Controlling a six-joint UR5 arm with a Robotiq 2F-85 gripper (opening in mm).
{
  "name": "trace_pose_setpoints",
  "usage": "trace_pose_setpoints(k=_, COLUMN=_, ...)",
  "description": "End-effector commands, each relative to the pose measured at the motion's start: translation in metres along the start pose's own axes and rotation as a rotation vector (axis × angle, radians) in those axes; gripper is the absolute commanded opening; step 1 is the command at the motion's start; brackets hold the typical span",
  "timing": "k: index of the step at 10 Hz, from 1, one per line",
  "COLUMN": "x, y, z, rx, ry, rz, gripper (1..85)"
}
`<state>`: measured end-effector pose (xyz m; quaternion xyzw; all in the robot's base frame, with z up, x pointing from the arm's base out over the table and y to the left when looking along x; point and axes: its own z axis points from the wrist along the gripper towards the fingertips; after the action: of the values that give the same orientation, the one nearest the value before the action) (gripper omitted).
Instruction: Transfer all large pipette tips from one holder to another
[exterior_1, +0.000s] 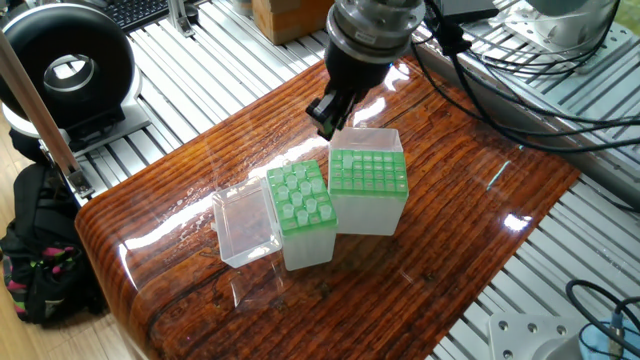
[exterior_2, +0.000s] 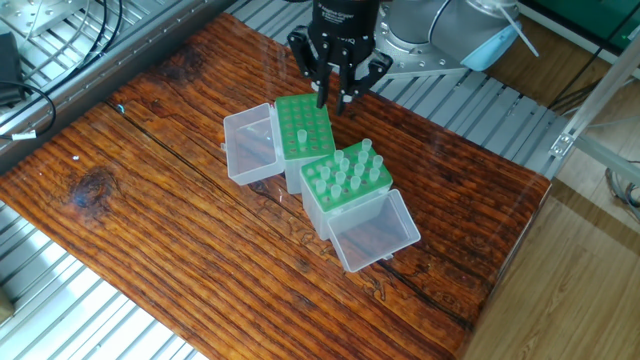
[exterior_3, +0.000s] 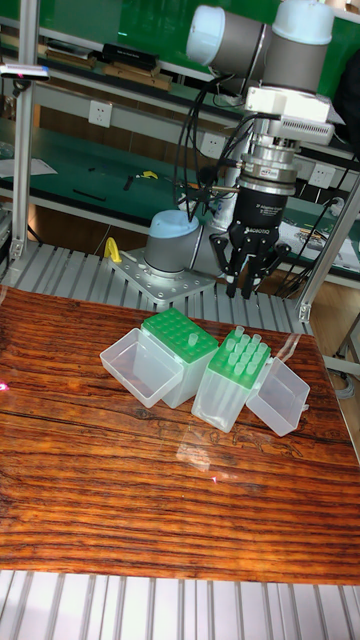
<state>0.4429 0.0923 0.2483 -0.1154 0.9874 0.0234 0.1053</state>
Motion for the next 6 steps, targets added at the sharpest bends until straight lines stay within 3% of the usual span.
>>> trace_pose_setpoints(k=1, x=0.009, y=-0.021, z=-0.007, rx=0.007, ry=0.058, rz=-0.102, gripper=27.0)
trace_pose_setpoints(k=2, x=0.017, y=-0.037, z=-0.004, rx=0.035, ry=0.094, rz=-0.142, gripper=26.3)
trace_pose_setpoints(k=3, x=0.023, y=-0.041, z=0.005, rx=0.033, ry=0.110, rz=-0.157, gripper=26.3)
trace_pose_setpoints(k=4, x=0.031, y=-0.036, z=0.015, rx=0.006, ry=0.117, rz=-0.156, gripper=26.3)
trace_pose_setpoints(k=6, x=0.043, y=-0.042, z=0.029, rx=0.016, ry=0.127, rz=-0.207, gripper=26.3)
